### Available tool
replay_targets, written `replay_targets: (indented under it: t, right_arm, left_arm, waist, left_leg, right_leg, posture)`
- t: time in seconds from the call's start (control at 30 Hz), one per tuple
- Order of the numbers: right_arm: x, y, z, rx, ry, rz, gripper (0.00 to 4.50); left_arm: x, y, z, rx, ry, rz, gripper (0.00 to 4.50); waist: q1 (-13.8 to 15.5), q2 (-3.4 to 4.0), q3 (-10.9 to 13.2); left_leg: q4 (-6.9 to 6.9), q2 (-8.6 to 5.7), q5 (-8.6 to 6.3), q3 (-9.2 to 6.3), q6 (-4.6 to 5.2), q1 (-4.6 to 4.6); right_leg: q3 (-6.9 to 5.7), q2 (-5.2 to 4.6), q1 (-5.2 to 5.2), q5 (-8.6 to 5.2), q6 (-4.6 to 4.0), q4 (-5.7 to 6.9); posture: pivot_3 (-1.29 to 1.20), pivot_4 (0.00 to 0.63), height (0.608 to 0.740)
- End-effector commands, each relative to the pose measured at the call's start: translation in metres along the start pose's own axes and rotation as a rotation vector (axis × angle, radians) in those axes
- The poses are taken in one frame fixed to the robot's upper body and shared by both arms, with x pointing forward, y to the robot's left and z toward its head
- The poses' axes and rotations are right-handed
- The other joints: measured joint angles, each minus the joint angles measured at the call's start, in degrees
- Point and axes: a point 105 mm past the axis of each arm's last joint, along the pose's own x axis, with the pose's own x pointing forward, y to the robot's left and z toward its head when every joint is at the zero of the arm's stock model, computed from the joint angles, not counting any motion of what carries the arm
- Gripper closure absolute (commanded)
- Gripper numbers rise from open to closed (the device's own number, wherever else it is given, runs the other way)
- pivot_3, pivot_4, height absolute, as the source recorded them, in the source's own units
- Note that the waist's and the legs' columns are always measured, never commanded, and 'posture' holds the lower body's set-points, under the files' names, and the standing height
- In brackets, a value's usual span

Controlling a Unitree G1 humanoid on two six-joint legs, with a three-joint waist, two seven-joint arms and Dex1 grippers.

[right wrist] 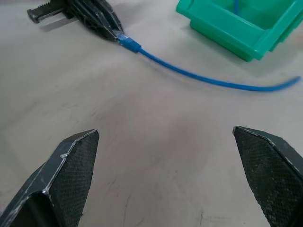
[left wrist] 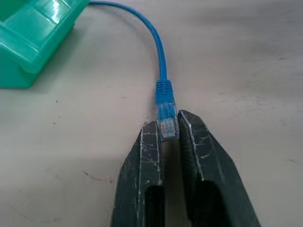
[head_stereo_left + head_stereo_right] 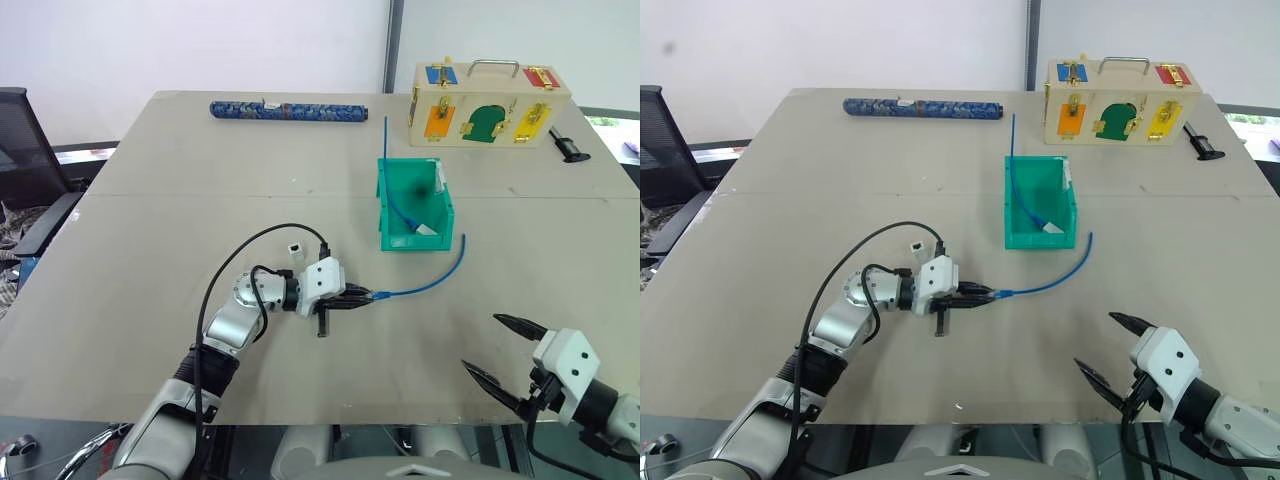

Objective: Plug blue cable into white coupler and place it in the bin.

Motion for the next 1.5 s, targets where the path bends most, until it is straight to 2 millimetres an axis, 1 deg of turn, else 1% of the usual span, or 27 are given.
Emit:
replay_targets:
  t: [0.03,0.1,0.17,0.2,0.27,0.37,0.43,0.47,0.53,0.57,0.63,0.7,0.87,0.97,1.07,1.13,1.17,1.37,1.5]
  right_arm:
    - [0.008,0.001,0.014,0.039,-0.077,-0.042,0.00]
    - [0.016,0.001,0.014,0.121,-0.097,-0.081,0.00]
    - [0.024,0.007,0.019,0.216,-0.136,-0.071,0.00]
    - [0.026,0.010,0.021,0.250,-0.147,-0.065,0.00]
    - [0.035,0.012,0.030,0.385,-0.204,-0.067,0.00]
    - [0.045,0.009,0.042,0.566,-0.281,-0.086,0.00]
    - [0.052,0.009,0.055,0.662,-0.344,-0.068,0.54]
    - [0.056,0.010,0.062,0.693,-0.368,-0.060,0.88]
    - [0.067,0.010,0.072,0.765,-0.399,-0.051,1.73]
    - [0.072,0.009,0.076,0.791,-0.408,-0.051,1.73]
    - [0.080,0.005,0.085,0.860,-0.446,-0.056,1.73]
    - [0.085,0.003,0.094,0.925,-0.488,-0.044,1.73]
    - [0.091,0.001,0.103,0.996,-0.515,-0.002,1.73]
    - [0.092,0.001,0.108,1.009,-0.522,0.029,2.50]
    - [0.094,0.005,0.110,1.009,-0.512,0.062,2.50]
    - [0.094,0.007,0.111,1.013,-0.510,0.072,2.92]
    - [0.094,0.007,0.111,1.014,-0.509,0.077,3.01]
    - [0.094,0.010,0.112,1.017,-0.506,0.103,3.01]
    - [0.093,0.008,0.113,1.023,-0.520,0.100,3.01]
  left_arm:
    - [-0.002,-0.011,0.000,0.006,-0.021,-0.067,4.48]
    - [-0.004,-0.009,0.018,0.058,-0.108,-0.052,4.48]
    - [-0.007,-0.004,0.040,0.111,-0.197,-0.033,4.48]
    - [-0.008,-0.004,0.045,0.130,-0.218,-0.030,4.48]
    - [-0.010,0.004,0.062,0.245,-0.259,0.019,4.48]
    - [-0.013,0.014,0.077,0.354,-0.295,0.083,4.48]
    - [-0.015,0.018,0.082,0.398,-0.300,0.112,4.50]
    - [-0.016,0.020,0.084,0.418,-0.302,0.128,4.50]
    - [-0.017,0.024,0.090,0.458,-0.314,0.157,4.50]
    - [-0.017,0.024,0.093,0.474,-0.319,0.163,4.50]
    - [-0.017,0.025,0.096,0.506,-0.320,0.173,4.50]
    - [-0.017,0.025,0.099,0.523,-0.317,0.175,4.50]
    - [-0.017,0.024,0.106,0.530,-0.327,0.173,4.50]
    - [-0.017,0.023,0.108,0.533,-0.331,0.169,4.50]
    - [-0.016,0.020,0.110,0.529,-0.334,0.165,4.50]
    - [-0.016,0.019,0.110,0.527,-0.335,0.164,4.50]
    - [-0.016,0.019,0.110,0.526,-0.334,0.163,4.50]
    - [-0.016,0.017,0.107,0.510,-0.329,0.161,4.50]
    - [-0.017,0.017,0.105,0.502,-0.323,0.161,4.50]
  waist:
    - [-0.01,-0.01,-0.01]
    - [-0.15,-0.01,0.00]
    - [-0.07,0.00,0.01]
    - [0.00,0.00,0.01]
    - [0.09,-0.01,0.00]
    - [0.03,-0.02,0.00]
    - [-0.12,-0.02,-0.01]
    - [-0.15,-0.02,-0.01]
    - [-0.27,-0.02,0.00]
    - [-0.26,-0.02,0.00]
    - [-0.31,-0.01,0.00]
    - [-0.30,-0.02,0.00]
    - [-0.50,0.00,0.01]
    - [-0.99,0.00,0.02]
    - [-1.56,0.01,0.02]
    - [-1.63,0.01,0.02]
    - [-1.64,0.01,0.02]
    - [-1.64,0.01,0.02]
    - [-1.63,0.00,0.02]
  left_leg:
    - [0.00,0.00,0.00,0.00,0.00,0.00]
    - [-0.01,0.02,0.00,0.00,0.00,0.00]
    - [-0.01,0.05,0.00,-0.01,0.00,-0.03]
    - [-0.01,0.06,0.00,-0.04,0.00,-0.06]
    - [0.00,0.06,0.00,-0.07,0.00,-0.07]
    - [0.03,0.05,0.00,-0.07,0.00,-0.06]
    - [0.02,0.05,0.00,-0.07,0.00,-0.05]
    - [0.02,0.04,0.00,-0.06,0.00,-0.05]
    - [0.00,0.05,0.00,-0.08,0.00,-0.06]
    - [-0.01,0.04,0.00,-0.09,0.00,-0.08]
    - [-0.03,0.02,0.00,-0.12,0.00,-0.09]
    - [-0.03,0.00,0.00,-0.11,0.00,-0.08]
    - [-0.03,-0.06,0.00,-0.12,0.01,-0.10]
    - [-0.04,-0.07,0.00,-0.15,0.01,-0.09]
    - [-0.04,-0.07,0.01,-0.15,0.01,-0.07]
    - [-0.04,-0.07,0.01,-0.16,0.01,-0.06]
    - [-0.04,-0.06,0.01,-0.16,0.01,-0.07]
    - [-0.04,-0.06,0.01,-0.15,0.01,-0.07]
    - [-0.04,-0.05,0.01,-0.15,0.01,-0.07]
  right_leg:
    - [0.00,0.00,0.00,0.00,0.00,0.00]
    - [0.00,0.00,-0.01,0.01,-0.04,0.00]
    - [0.01,0.00,-0.03,0.03,-0.10,0.00]
    - [-0.01,0.00,-0.04,0.04,-0.11,0.00]
    - [-0.02,-0.02,-0.04,0.04,-0.11,0.00]
    - [-0.02,-0.02,-0.03,0.04,-0.11,0.00]
    - [-0.01,-0.02,-0.03,0.05,-0.11,0.00]
    - [0.00,-0.01,-0.03,0.05,-0.10,0.00]
    - [-0.01,0.00,-0.04,0.12,0.00,0.00]
    - [-0.02,0.02,-0.07,0.15,0.05,0.00]
    - [-0.03,0.02,-0.06,0.16,0.07,0.00]
    - [-0.03,0.03,-0.07,0.17,0.08,0.00]
    - [-0.01,0.02,-0.06,0.17,0.10,-0.01]
    - [-0.03,0.04,-0.06,0.17,0.10,0.01]
    - [-0.03,0.06,-0.06,0.17,0.10,0.05]
    - [-0.03,0.10,-0.06,0.17,0.10,0.05]
    - [-0.03,0.11,-0.07,0.17,0.10,0.05]
    - [-0.02,0.10,-0.07,0.17,0.10,0.05]
    - [-0.02,0.10,-0.07,0.17,0.10,0.05]
  posture:
    - [0.00,0.150,0.740]
    - [0.00,0.150,0.740]
    - [0.00,0.150,0.740]
    - [0.00,0.150,0.740]
    - [0.00,0.150,0.740]
    - [0.00,0.150,0.740]
    - [0.00,0.150,0.740]
    - [0.00,0.150,0.740]
    - [0.00,0.150,0.740]
    - [0.00,0.150,0.740]
    - [0.00,0.150,0.740]
    - [0.00,0.150,0.740]
    - [0.00,0.150,0.740]
    - [0.00,0.150,0.740]
    - [0.00,0.150,0.740]
    - [0.00,0.150,0.740]
    - [0.00,0.150,0.740]
    - [0.00,0.150,0.740]
    - [0.00,0.150,0.740]
